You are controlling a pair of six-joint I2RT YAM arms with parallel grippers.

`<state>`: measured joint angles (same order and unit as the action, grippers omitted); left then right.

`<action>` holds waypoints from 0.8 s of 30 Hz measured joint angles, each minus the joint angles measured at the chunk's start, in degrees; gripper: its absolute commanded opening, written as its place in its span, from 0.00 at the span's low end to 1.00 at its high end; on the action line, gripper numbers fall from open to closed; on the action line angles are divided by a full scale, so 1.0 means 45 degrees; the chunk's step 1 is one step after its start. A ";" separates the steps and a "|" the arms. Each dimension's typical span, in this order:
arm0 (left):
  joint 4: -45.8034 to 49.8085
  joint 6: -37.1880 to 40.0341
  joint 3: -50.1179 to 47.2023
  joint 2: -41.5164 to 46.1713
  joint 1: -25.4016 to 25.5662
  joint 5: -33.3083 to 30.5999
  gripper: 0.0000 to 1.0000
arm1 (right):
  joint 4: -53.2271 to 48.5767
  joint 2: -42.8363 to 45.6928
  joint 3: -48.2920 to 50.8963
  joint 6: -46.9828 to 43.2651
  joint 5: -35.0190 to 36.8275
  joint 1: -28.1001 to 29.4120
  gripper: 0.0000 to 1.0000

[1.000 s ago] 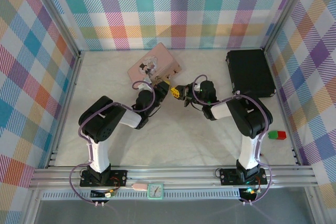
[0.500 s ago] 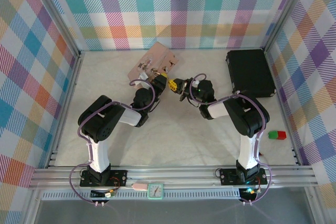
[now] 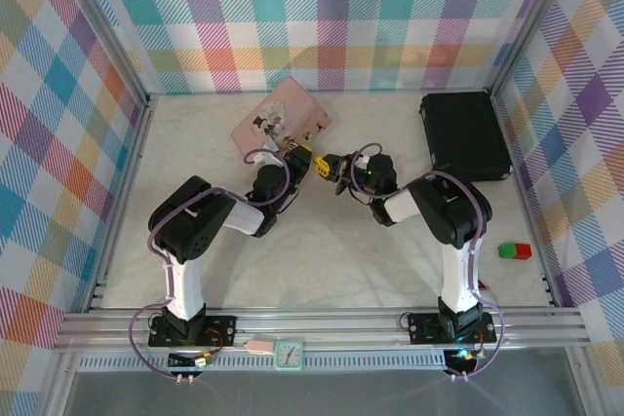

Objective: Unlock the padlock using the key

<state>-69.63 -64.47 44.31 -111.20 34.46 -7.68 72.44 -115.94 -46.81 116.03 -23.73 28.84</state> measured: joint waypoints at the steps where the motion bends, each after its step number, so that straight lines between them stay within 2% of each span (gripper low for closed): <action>1: 0.0350 -0.0049 0.0000 0.0068 0.0005 -0.0039 0.00 | 0.0053 -0.0141 0.0000 -0.0131 -0.0073 0.0000 0.05; 10: 0.2443 -0.0704 0.0092 0.0709 0.0199 -0.0369 0.00 | 0.0267 -0.0393 0.0000 -0.0889 -0.0296 0.0000 0.18; 16: 0.2939 -0.1141 0.0165 0.0709 0.0325 -0.0413 0.00 | 0.0335 -0.0393 0.0233 -0.1001 -0.0175 -0.0005 0.20; 24: 0.3211 -0.1263 0.0223 0.0709 0.0408 -0.0427 0.00 | 0.0393 -0.0393 0.0418 -0.1336 -0.0029 -0.0019 0.01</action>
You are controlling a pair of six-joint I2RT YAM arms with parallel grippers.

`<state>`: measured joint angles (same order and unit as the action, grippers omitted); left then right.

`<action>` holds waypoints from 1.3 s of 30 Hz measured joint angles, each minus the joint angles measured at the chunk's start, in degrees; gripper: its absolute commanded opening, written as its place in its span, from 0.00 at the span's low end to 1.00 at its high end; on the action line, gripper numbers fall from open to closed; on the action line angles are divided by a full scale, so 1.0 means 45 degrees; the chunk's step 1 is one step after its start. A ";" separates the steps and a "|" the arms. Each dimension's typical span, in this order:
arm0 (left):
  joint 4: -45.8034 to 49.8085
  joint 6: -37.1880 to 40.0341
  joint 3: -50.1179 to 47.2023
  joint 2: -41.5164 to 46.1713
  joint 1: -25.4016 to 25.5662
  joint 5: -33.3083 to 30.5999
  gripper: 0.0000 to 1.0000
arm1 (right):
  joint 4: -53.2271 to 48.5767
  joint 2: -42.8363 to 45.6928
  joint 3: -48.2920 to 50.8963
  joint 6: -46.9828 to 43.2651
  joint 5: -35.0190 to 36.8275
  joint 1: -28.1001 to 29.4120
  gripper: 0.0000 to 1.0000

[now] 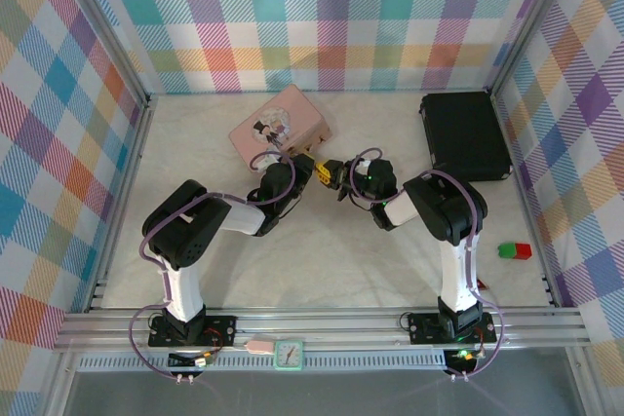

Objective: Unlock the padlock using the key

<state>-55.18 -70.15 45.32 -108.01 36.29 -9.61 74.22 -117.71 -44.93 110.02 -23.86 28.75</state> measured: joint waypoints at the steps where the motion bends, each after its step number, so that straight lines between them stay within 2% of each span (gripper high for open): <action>1: 0.0000 0.0005 0.0000 0.0000 0.0000 0.0000 0.00 | 0.0005 0.0000 0.0000 0.0015 0.0000 -0.0015 0.00; 6: -0.0403 0.0287 -0.0019 -0.0058 0.0000 0.0005 0.00 | 0.0131 0.0000 0.0000 0.0311 -0.0015 -0.0058 0.00; 12: -0.3279 0.1161 -0.0199 -0.1268 -0.0087 0.0563 0.00 | 0.0214 0.0000 -0.0005 0.1370 -0.0262 -0.0165 0.00; 21: -0.5168 0.2487 0.0175 -0.1413 -0.0214 0.0918 0.00 | -0.0369 0.1059 -0.0350 0.1749 -0.0321 -0.0486 0.00; 34: -0.5319 0.2783 -0.0015 -0.1365 -0.0272 0.0962 0.00 | -0.0243 0.0724 -0.0457 0.1919 -0.0855 -0.0486 0.02; 39: -0.4911 0.2463 -0.0238 -0.1365 -0.0267 0.0787 0.00 | -0.0165 0.0345 -0.0457 0.1919 -0.0976 -0.0476 0.00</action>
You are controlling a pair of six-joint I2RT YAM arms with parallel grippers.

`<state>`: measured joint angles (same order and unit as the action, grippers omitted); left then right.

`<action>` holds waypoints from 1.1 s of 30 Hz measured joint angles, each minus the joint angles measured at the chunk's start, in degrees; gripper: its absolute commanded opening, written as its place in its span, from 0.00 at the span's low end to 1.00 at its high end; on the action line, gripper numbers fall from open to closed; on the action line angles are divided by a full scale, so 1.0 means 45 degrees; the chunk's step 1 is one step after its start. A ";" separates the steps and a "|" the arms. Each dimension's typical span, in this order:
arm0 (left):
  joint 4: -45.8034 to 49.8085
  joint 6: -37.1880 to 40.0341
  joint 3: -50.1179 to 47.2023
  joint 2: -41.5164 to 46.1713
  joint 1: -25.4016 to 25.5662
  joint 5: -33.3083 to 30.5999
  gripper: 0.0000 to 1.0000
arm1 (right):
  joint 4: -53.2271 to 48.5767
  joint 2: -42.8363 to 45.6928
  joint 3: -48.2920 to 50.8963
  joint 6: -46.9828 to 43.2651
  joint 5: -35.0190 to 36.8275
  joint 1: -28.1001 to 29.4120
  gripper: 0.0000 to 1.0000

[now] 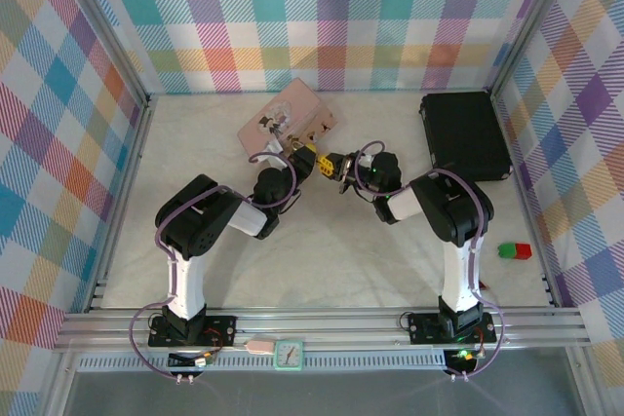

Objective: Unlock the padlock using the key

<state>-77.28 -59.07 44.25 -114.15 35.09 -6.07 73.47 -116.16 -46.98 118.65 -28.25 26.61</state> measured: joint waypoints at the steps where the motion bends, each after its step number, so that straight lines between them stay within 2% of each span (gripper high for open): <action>1: 0.0092 -0.0019 -0.0015 0.0010 0.0005 -0.0019 0.00 | 0.0005 -0.0053 0.0000 0.0000 -0.0024 0.0000 0.02; 4: 0.0423 -0.0068 -0.0068 0.0097 0.0015 0.0010 0.00 | 0.0005 -0.0131 0.0000 -0.0005 -0.0092 -0.0005 0.22; 7: 0.0976 -0.0223 -0.0068 0.0423 0.0039 -0.0005 0.00 | -0.0044 -0.0131 0.0039 -0.0024 -0.0243 -0.0049 0.36; 11: 0.2463 -0.0199 -0.0107 0.0986 0.0126 0.0199 0.00 | -0.0262 0.0243 0.0379 -0.0500 -0.0243 -0.0350 0.39; 17: 0.5221 0.0393 -0.0136 0.1671 0.0345 0.0622 0.00 | -0.2234 0.1797 0.0923 -0.2832 -0.0636 -0.1020 0.45; 20: 0.6295 0.0787 -0.0136 0.1821 0.0364 0.0801 0.00 | -0.3944 0.2642 0.0879 -0.4561 -0.0971 -0.1253 0.48; 28: 0.9151 0.1957 -0.0136 0.2375 0.0670 0.0772 0.01 | -1.0977 0.4308 -0.0675 -1.0244 -0.1331 -0.1341 0.51; 30: 0.9500 0.2069 -0.0136 0.2424 0.0748 0.0777 0.05 | -1.2376 0.4770 -0.0860 -1.1424 -0.1141 -0.1341 0.51; 33: 0.9690 0.2098 -0.0248 0.2429 0.0772 0.0787 0.17 | -1.4022 0.5367 -0.0933 -1.2876 -0.0772 -0.1341 0.51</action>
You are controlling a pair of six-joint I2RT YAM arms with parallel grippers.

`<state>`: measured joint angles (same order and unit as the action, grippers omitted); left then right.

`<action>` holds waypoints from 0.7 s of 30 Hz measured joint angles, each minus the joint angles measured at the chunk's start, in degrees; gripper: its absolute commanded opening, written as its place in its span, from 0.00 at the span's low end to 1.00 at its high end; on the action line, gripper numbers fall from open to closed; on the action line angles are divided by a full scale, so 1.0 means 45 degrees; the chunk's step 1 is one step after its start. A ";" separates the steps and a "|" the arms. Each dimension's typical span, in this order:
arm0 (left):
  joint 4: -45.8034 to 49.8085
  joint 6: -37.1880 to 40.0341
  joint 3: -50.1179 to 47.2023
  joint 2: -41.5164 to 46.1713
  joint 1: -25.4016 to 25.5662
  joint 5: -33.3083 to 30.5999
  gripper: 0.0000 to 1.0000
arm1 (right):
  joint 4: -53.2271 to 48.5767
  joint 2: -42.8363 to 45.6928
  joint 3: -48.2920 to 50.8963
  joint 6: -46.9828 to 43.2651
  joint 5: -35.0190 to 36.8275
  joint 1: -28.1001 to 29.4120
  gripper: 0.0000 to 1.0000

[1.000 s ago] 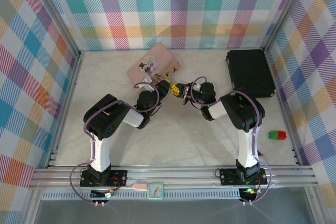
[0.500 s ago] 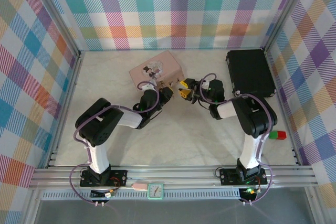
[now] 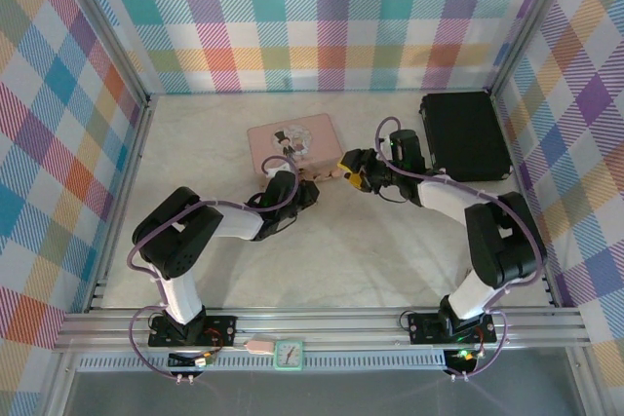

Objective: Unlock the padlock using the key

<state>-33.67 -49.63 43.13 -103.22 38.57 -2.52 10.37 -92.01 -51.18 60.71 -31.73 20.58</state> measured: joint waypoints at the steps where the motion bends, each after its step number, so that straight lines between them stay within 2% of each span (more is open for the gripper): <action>1: 0.0078 -0.0005 -0.0044 0.0000 0.0000 0.0000 0.21 | -0.0457 0.0146 0.0000 -0.0398 0.0146 0.0000 0.51; 5: 0.0131 0.0010 -0.0272 0.0058 0.0010 -0.0015 0.42 | -0.2089 0.0612 -0.0005 -0.1778 0.0767 0.0019 0.51; 9: 0.0131 -0.0117 -0.0549 0.0520 0.0010 -0.0121 0.56 | -0.3191 0.0913 -0.0024 -0.2764 0.1311 0.0092 0.52; 13: 0.0199 -0.0316 -0.0816 0.1355 0.0005 -0.0359 0.62 | -0.3832 0.1088 -0.0189 -0.3434 0.1651 0.0209 0.52; 21: 0.0554 -0.0398 -0.1001 0.2157 -0.0287 -0.0452 0.63 | -0.4653 0.1190 -0.0797 -0.4697 0.2142 0.0850 0.51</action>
<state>-31.18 -51.42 38.63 -93.51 37.28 -4.56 -10.57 -86.65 -54.76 39.57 -22.09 24.40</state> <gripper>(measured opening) 0.630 0.517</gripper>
